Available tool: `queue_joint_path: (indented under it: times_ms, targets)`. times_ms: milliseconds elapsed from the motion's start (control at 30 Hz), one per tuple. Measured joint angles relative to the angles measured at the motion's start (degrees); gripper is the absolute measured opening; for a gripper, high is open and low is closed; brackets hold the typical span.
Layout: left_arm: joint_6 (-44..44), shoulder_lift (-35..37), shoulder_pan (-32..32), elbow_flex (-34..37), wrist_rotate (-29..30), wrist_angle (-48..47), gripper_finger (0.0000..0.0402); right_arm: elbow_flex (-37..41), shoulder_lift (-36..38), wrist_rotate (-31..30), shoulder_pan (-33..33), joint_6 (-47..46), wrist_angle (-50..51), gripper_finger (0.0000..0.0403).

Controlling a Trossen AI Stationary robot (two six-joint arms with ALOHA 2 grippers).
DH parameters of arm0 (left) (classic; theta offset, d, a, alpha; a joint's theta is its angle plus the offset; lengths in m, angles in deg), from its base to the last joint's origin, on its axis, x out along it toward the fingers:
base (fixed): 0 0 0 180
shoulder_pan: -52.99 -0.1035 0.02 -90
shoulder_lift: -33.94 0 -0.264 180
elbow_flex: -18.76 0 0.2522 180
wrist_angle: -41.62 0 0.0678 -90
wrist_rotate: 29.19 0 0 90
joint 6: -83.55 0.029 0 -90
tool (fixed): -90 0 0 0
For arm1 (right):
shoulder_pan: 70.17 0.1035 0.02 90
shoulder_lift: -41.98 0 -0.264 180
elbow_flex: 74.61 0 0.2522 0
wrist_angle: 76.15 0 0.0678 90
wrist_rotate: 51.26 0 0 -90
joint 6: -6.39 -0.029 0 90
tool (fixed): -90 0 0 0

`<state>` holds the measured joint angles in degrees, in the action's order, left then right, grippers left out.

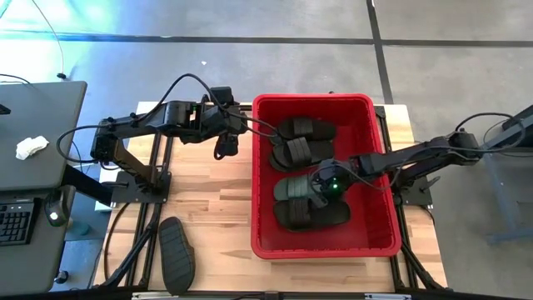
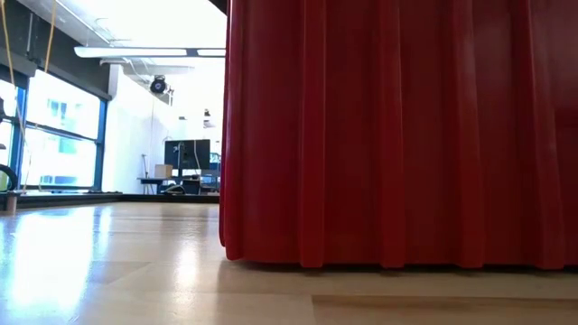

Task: Pick and place slides into bin
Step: Put the black slide into the red container

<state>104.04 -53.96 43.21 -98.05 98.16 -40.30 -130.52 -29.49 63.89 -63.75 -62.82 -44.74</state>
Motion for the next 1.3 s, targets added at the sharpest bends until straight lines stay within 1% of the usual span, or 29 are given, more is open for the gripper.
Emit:
queue_joint_path:
  times_ms: [133,400,500,567,633,700,833,933,1000,1067,1167,1300]
  targets:
    - [-0.41,0.0,0.0,0.0,-0.42,-0.44,0.0353,0.0,2.29,-1.23,-0.02,0.04,3.4,0.0213]
    - [-1.66,0.0,0.02,0.0,-0.49,-0.96,0.0353,0.0,7.21,-1.84,-0.02,0.04,4.43,0.0213]
    - [-2.18,0.0,0.04,0.0,-2.41,-0.98,0.0353,0.01,9.53,-1.9,-0.04,0.56,6.4,0.0213]
    - [-2.86,0.0,0.04,0.0,-5.72,-1.0,0.0353,0.0,11.36,-2.01,-0.04,1.83,7.91,0.0213]
    - [-3.29,0.0,0.04,0.0,-10.76,-1.01,0.0353,0.0,13.46,-1.97,-0.04,2.99,9.04,0.0213]
    - [-4.31,0.0,0.04,0.0,-16.71,-1.14,0.0353,0.01,15.8,-1.79,-0.04,4.35,9.21,0.0213]
    - [-7.48,0.0,0.04,0.0,-30.99,-3.39,0.0353,-0.09,20.96,-1.64,-0.04,7.52,9.22,0.0213]
    - [-11.95,0.0,0.61,0.0,-38.77,-6.42,0.0353,-0.14,24.89,-1.71,-0.04,11.16,8.8,0.0213]
    - [-14.83,0.0,1.88,0.0,-40.91,-8.95,0.0353,-0.17,27.32,-2.22,-0.04,13.82,8.41,0.0213]
    - [-17.2,0.02,3.43,0.0,-41.42,-11.44,0.0353,-0.19,29.33,-2.71,-0.04,16.81,7.67,0.0213]
    - [-22.59,0.01,6.32,0.0,-41.46,-15.58,0.0353,-0.2,31.97,-3.75,-0.04,21.73,7.35,0.0213]
    - [-29.82,0.0,10.67,0.0,-40.27,-21.04,0.0353,-0.2,34.7,-6.79,-0.04,28.22,7.26,0.0213]
